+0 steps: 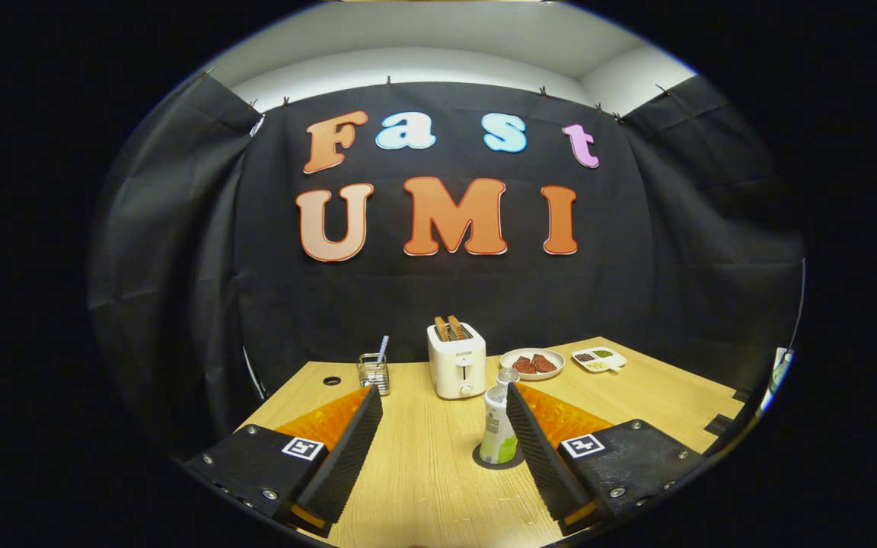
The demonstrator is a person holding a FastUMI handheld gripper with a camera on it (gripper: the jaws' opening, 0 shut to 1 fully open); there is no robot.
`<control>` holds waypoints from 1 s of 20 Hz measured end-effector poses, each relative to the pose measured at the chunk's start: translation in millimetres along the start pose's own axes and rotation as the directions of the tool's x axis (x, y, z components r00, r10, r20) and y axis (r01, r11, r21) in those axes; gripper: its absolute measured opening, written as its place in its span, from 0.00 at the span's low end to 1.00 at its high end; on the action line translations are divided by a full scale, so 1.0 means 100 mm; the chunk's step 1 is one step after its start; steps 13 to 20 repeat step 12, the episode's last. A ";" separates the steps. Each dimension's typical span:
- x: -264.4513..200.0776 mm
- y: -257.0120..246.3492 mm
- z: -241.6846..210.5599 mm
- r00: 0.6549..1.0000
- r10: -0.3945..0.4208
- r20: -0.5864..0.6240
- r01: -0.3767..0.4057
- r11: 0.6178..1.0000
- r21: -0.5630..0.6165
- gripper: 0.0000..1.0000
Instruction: Take the bottle from table, then pour the juice into the cup, finally place the bottle on the coaster
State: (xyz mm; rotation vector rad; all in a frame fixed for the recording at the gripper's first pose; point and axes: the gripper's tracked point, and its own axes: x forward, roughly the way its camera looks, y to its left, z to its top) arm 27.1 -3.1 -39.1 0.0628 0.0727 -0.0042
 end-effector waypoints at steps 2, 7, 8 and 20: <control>-0.21 0.21 0.04 0.998 0.057 0.028 -0.057 0.998 -0.004 0.97; -0.45 0.45 0.05 0.993 0.108 0.046 -0.107 0.994 -0.037 0.97; -0.48 0.48 0.05 0.992 0.113 0.047 -0.111 0.993 -0.047 0.97; -0.49 0.51 -0.02 0.994 0.107 0.035 -0.105 0.993 -0.056 0.97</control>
